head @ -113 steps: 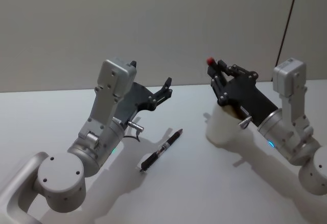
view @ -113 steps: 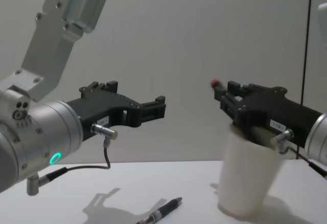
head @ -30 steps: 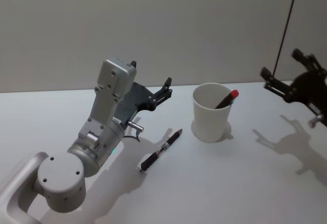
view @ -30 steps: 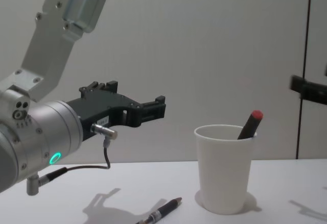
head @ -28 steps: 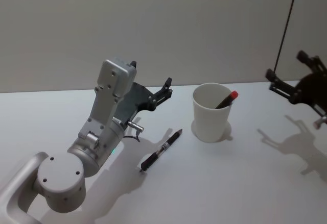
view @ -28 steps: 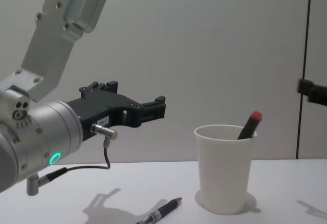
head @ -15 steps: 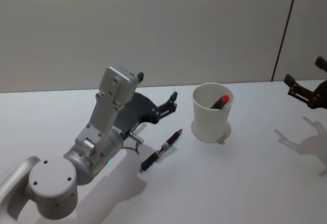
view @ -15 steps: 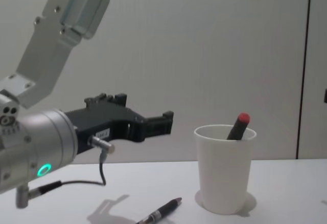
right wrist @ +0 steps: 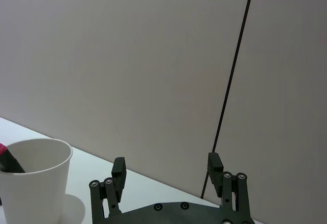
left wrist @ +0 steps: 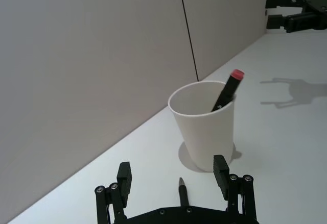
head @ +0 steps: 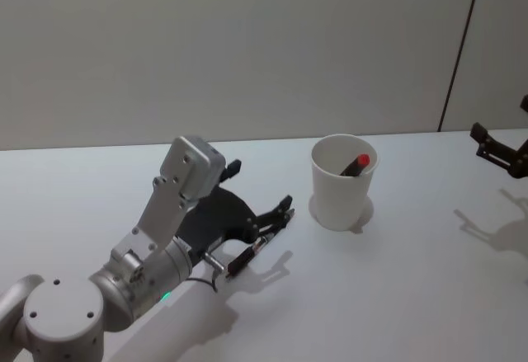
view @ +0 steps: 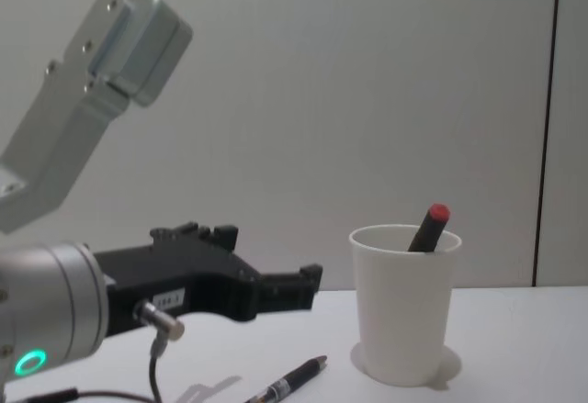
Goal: Place the pen into the pen holder.
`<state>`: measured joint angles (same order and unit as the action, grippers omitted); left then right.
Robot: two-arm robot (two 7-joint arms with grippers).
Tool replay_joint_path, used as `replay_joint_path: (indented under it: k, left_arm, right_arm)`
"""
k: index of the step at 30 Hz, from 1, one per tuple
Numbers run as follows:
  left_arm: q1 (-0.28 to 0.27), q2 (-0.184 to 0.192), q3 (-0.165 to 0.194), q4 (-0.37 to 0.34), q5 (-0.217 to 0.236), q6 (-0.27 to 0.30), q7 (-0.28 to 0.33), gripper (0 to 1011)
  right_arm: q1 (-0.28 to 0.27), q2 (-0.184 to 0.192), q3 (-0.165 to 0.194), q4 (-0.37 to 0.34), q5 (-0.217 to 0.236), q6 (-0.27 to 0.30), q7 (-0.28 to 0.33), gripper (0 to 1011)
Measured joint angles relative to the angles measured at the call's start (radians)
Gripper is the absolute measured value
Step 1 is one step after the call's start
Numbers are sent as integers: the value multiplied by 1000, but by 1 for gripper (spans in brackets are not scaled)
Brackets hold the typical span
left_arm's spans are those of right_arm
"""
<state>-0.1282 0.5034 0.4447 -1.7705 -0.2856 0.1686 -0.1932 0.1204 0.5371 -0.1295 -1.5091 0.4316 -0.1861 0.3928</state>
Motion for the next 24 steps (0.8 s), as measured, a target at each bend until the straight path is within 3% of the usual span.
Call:
replay_joint_path:
  k: [11, 24]
  left_arm:
    - [28, 18, 8, -15, -6, 49, -32, 1004]
    - [42, 18, 20, 0, 21, 102, -49, 1003]
  right_arm:
    - [-3, 6, 4, 0, 2, 3, 1, 1001]
    - [-4, 8, 5, 0, 3, 5, 1, 1001]
